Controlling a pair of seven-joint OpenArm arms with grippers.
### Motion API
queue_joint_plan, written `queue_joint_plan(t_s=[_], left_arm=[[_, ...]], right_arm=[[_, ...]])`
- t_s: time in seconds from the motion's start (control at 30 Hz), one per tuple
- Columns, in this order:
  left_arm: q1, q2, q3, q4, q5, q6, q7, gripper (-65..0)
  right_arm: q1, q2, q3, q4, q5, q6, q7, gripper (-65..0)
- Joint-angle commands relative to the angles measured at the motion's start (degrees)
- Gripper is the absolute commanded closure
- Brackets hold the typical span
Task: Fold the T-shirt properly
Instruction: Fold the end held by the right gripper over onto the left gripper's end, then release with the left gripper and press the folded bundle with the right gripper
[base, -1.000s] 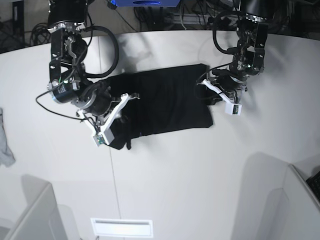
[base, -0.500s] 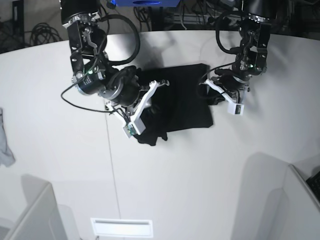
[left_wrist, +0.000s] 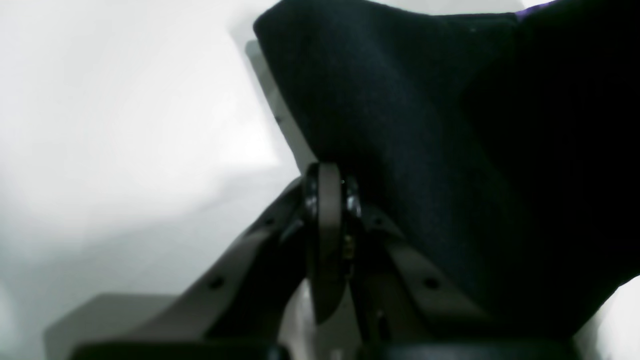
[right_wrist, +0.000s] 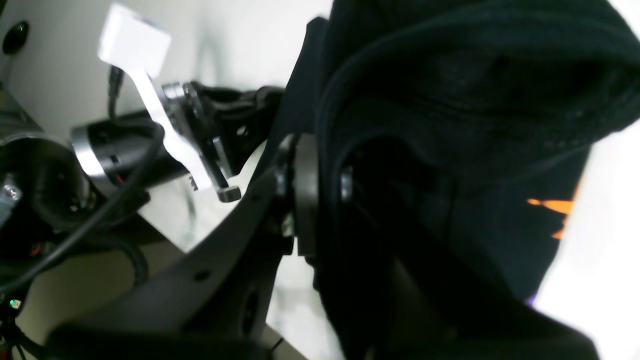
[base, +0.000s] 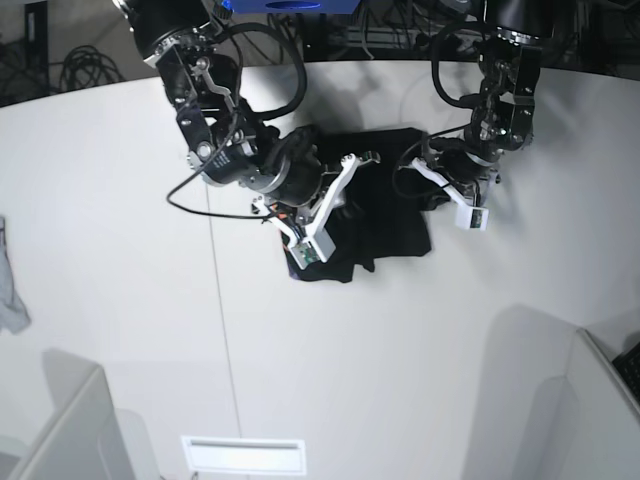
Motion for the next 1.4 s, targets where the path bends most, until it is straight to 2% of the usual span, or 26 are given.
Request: queue_joint_plan(t_s=[0.0, 0.13, 0.23, 0.5, 0.63, 0.9, 1.03, 1.1, 1.2, 1.37], left_arm=[[0.16, -0.45, -0.06, 0.36, 0.79, 0.82, 1.5, 0.0], [0.25, -0.62, -0.06, 0.27, 0.79, 0.82, 1.5, 0.0], [0.77, -1.24, 0.02, 0.18, 0.79, 0.82, 1.5, 0.0], [1.13, -1.24, 0.02, 0.18, 0.79, 0.82, 1.41, 0.0], [1.13, -1.24, 0.02, 0.18, 0.79, 0.82, 1.41, 0.0], [1.57, -1.86, 0.02, 0.18, 0.79, 0.82, 1.41, 0.0], [1.92, -1.94, 0.02, 0.27, 0.79, 0.82, 1.41, 0.0], [2.09, -1.94, 0.02, 0.18, 0.79, 0.82, 1.41, 0.0], [2.97, -2.03, -0.94, 0.71, 0.79, 0.82, 1.41, 0.0], [4.11, -1.77, -6.48, 0.71, 0.52, 0.56, 1.41, 0.0]], right_arm=[[1.3, -0.46, -0.76, -0.21, 0.78, -0.34, 2.19, 0.0], [2.97, -0.46, -3.05, -5.05, 0.78, -1.3, 4.65, 0.0], [3.15, -1.6, -3.05, -6.81, 0.78, -1.3, 6.41, 0.0], [4.29, -4.5, -4.28, -9.27, 0.78, -1.3, 6.15, 0.0], [4.38, -4.5, -7.88, -9.62, 0.78, -1.3, 6.59, 0.0], [6.23, -4.59, -7.8, -13.4, 0.78, -1.3, 6.85, 0.0], [6.31, -4.59, -7.8, -13.75, 0.78, -1.39, 9.31, 0.0], [6.31, -4.59, -7.8, -13.75, 0.78, -2.45, 9.58, 0.0], [6.31, -4.59, -7.97, -13.75, 0.78, -5.79, 9.49, 0.0], [6.31, -4.59, -8.24, -13.75, 0.87, -5.96, 9.49, 0.0]])
